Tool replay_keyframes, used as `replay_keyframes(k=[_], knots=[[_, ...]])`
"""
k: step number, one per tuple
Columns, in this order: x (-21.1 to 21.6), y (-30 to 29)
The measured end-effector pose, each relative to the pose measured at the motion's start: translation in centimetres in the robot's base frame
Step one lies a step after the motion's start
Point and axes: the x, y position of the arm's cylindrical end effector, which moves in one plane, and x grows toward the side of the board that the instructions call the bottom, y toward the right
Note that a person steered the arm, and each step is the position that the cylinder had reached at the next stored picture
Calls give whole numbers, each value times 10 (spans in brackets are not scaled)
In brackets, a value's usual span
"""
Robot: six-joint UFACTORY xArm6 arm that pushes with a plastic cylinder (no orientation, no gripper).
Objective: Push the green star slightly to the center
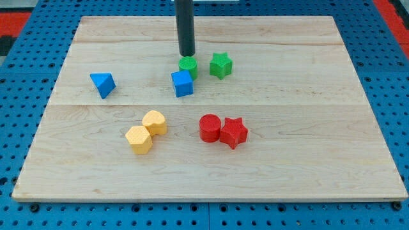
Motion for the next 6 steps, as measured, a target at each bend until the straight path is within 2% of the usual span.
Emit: replay_keyframes(k=[1,2,4,5,6], knots=[[0,54],[3,66],[40,66],[52,131],[116,205]])
